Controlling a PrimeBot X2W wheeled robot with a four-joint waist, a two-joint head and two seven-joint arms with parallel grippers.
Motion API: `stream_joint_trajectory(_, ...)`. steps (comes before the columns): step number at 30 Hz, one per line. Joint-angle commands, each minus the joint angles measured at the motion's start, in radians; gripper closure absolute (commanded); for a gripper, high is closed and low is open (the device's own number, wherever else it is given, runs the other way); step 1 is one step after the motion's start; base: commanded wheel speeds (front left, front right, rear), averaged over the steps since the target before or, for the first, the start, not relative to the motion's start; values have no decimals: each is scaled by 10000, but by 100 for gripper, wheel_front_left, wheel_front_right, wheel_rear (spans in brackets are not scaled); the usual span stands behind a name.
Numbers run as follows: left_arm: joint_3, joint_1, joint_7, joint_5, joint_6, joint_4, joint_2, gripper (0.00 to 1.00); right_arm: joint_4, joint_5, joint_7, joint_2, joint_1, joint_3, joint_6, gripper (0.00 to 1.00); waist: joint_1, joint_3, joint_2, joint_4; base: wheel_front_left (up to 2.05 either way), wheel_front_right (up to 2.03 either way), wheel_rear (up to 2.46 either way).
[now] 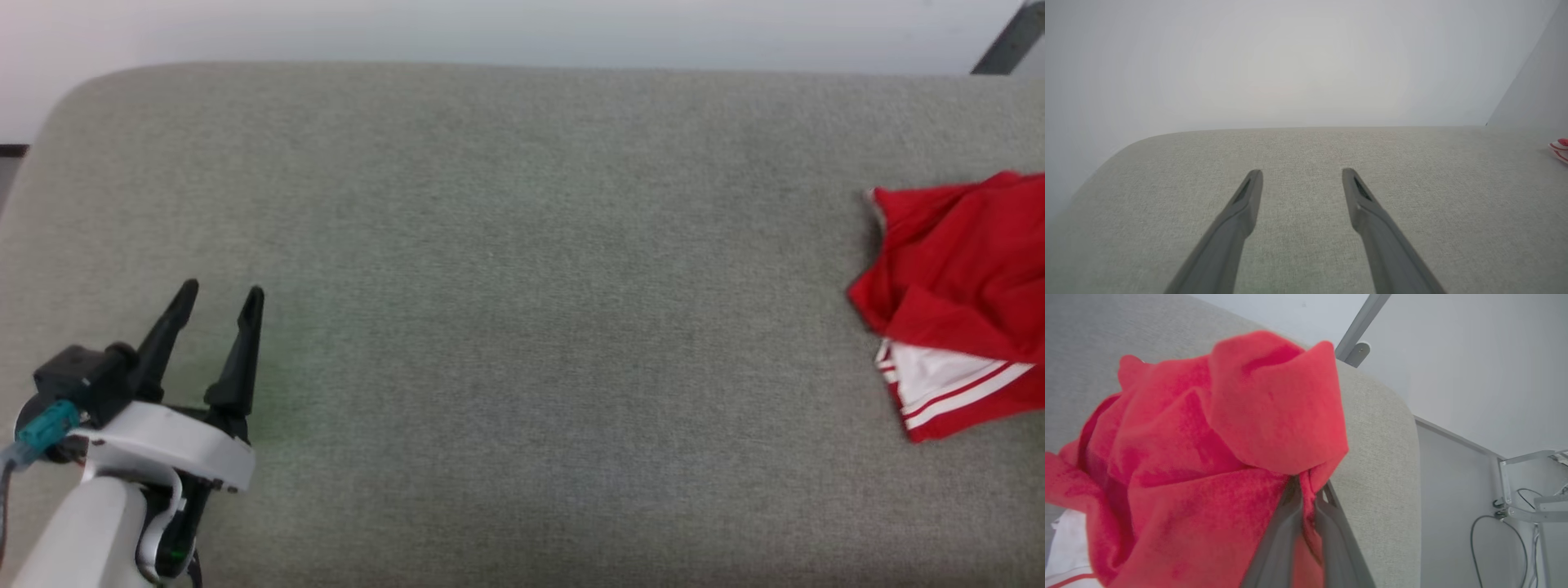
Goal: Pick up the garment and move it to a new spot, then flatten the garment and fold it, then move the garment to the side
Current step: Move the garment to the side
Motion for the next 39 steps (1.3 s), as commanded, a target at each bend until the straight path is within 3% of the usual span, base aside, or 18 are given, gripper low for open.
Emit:
stream_joint_trajectory(1,3,-151,-38,57,-60,25,-25,0,116,-122,-180,-163,-236,117,-21,100,0,201,0,-187,0,0,0)
stream_joint_trajectory(10,-100,-560,-39,165,-117,67,-68,0,1196,-960,-1089,-812,-1219,509,-21,100,0,564,0,-406,0,0,0)
stream_joint_trajectory(22,-505,-1047,-40,78,-131,-7,-65,0,2492,-2312,-2060,-1112,-2089,409,-21,100,0,1064,0,-650,0,0,0)
stream_joint_trajectory(32,-1175,-1689,-40,-117,-128,4,30,0,3218,-3457,-2359,-940,-2572,210,-21,100,0,1474,0,-980,0,0,0)
stream_joint_trajectory(39,-1572,-2102,-40,-234,-129,112,116,0,3586,-3939,-2440,-486,-2837,-31,-21,100,0,1733,0,-1251,0,0,0)
